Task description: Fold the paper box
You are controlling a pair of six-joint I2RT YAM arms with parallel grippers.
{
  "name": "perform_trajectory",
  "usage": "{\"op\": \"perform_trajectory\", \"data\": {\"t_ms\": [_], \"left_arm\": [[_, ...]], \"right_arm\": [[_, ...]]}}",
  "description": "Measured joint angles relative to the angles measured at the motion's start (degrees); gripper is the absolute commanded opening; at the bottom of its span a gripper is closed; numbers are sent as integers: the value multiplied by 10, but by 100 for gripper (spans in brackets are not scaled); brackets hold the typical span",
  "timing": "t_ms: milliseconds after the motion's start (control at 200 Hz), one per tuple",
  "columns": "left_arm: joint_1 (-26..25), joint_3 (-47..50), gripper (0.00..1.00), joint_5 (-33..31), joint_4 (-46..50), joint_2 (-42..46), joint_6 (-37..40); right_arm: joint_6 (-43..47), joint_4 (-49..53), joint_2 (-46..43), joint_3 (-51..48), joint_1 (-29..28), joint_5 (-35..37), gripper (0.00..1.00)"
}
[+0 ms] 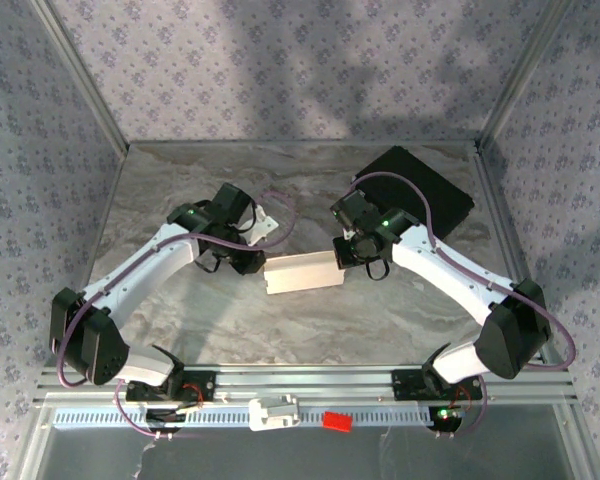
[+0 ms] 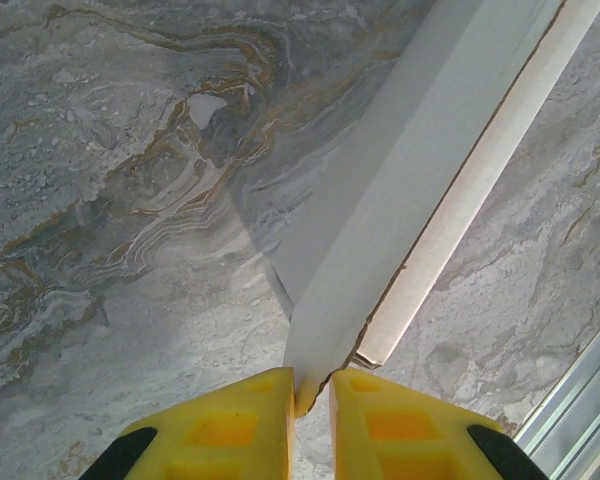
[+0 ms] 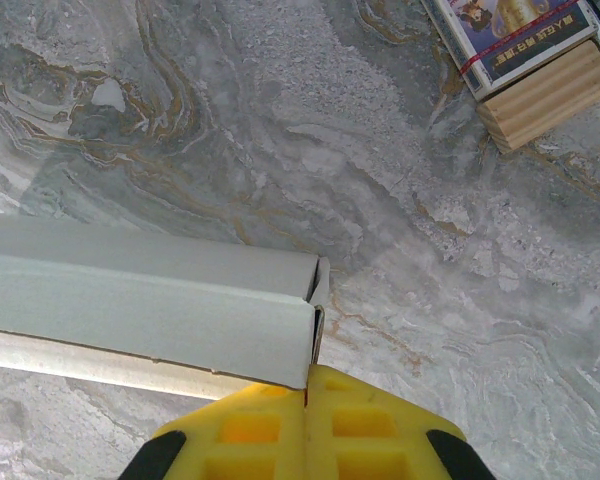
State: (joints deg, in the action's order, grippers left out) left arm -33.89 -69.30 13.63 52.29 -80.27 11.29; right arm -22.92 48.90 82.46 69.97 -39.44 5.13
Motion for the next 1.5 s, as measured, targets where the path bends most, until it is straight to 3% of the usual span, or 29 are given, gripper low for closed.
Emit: {"op": "perform_trajectory", "data": {"t_ms": [125,520,979,1504], "left_arm": [[-4,0,1,-4,0,0,-2],[-9,-5,0,-14,2,-2,-22],[-17,-101,0,-47,69,-86,-214],[-18,-158,0,-40,112,-130,-364]], "right_arm": [[0,0,0,0,0,0,0],[-2,0,1,2,0,0,0],[-43,23,23,28,0,2,0],[-58,52,39,52,1,3,0]]}}
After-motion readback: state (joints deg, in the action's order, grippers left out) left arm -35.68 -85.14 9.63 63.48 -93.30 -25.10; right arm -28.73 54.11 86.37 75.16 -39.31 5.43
